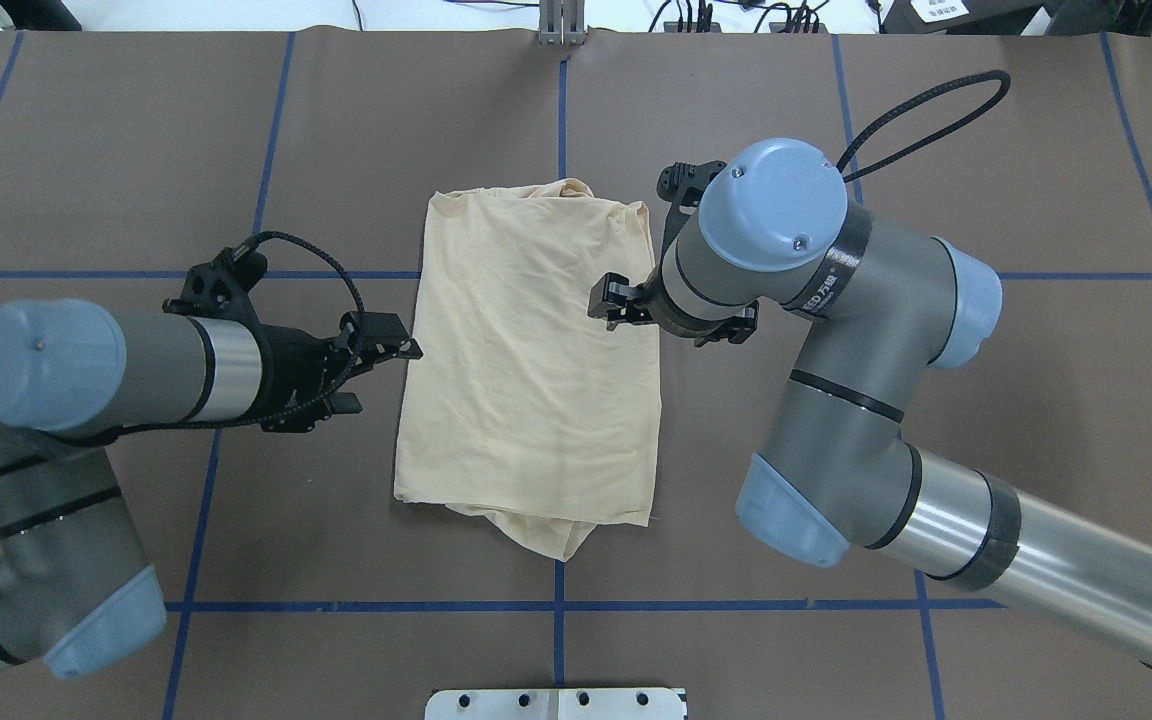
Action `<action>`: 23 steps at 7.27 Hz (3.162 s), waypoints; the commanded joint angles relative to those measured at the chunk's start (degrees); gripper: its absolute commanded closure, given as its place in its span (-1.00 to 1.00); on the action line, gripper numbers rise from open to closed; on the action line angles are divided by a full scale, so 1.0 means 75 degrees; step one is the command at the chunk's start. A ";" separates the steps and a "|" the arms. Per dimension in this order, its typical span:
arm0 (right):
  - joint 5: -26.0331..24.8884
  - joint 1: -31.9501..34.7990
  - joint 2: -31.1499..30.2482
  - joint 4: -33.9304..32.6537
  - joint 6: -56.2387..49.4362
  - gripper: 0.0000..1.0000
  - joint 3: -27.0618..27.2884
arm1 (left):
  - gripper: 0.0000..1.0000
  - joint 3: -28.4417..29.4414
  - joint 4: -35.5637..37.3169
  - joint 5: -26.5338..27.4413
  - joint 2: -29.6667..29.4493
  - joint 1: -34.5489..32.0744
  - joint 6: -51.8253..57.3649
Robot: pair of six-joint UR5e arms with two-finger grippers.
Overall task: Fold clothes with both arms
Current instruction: 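Lower the left gripper to the shirt's near corner while the right moves inward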
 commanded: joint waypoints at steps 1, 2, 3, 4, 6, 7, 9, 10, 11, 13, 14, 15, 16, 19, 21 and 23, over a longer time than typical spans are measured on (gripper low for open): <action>0.0061 -0.0233 -0.0267 -0.0017 0.0308 -1.00 0.0557 | -1.00 0.0337 -0.0042 0.0898 0.0104 0.0894 -0.0393; 0.0131 -0.0245 -0.0280 -0.0028 0.0308 -1.00 0.0653 | -1.00 0.0537 -0.0065 0.0910 0.0080 0.0895 -0.0382; 0.0155 -0.0245 -0.0280 -0.0017 0.0308 -1.00 0.0654 | -1.00 0.0678 -0.0054 0.0922 0.0057 0.0953 -0.0381; 0.0155 -0.0245 -0.0280 -0.0017 0.0308 -1.00 0.0689 | -1.00 0.0703 -0.0042 0.0922 0.0057 0.1000 -0.0370; 0.0202 -0.0233 -0.0292 -0.0040 0.0308 -1.00 0.0759 | -1.00 0.0750 -0.0007 0.0934 0.0033 0.1397 -0.0393; 0.0202 -0.0233 -0.0292 -0.0040 0.0308 -1.00 0.0771 | -1.00 0.0773 0.0005 0.0934 0.0022 0.1445 -0.0393; 0.0237 -0.0221 -0.0374 -0.0052 0.0308 -1.00 0.0841 | -0.97 0.1042 0.0017 0.0911 -0.0270 0.1458 -0.0393; 0.0318 -0.0221 -0.0421 -0.0040 0.0296 -1.00 0.0865 | -0.77 0.1066 0.0028 0.0899 -0.0341 0.1446 -0.0393; 0.0354 -0.0221 -0.0433 -0.0040 0.0285 -1.00 0.0865 | -0.65 0.1066 0.0028 0.0899 -0.0342 0.1434 -0.0393; 0.0343 -0.0221 -0.0433 -0.0040 0.0285 -1.00 0.0865 | -0.38 0.1066 0.0040 0.0899 -0.0342 0.1376 -0.0381; 0.0343 -0.0221 -0.0433 -0.0040 0.0285 -1.00 0.0865 | 0.08 0.1031 0.0168 0.0899 -0.0342 0.1341 -0.0381; 0.0331 -0.0233 -0.0433 -0.0040 0.0285 -1.00 0.0853 | 0.47 0.0996 0.0308 0.0910 -0.0342 0.1317 -0.0393; 0.0331 -0.0233 -0.0433 -0.0040 0.0296 -1.00 0.0865 | 0.75 0.0996 0.0310 0.0911 -0.0342 0.1259 -0.0393; 0.0307 -0.0431 -0.0421 -0.0017 0.0621 -1.00 0.0853 | 1.00 0.0938 0.0321 0.0899 -0.0353 0.1212 -0.0382; 0.0075 -0.1027 -0.0339 0.0018 0.1954 -1.00 0.0865 | 1.00 0.0797 0.0507 0.0887 -0.0446 0.1200 -0.0381; -0.0616 -0.1567 -0.0281 0.0018 0.2814 -1.00 0.0644 | 1.00 0.0703 0.0790 0.0887 -0.0588 0.1200 -0.0393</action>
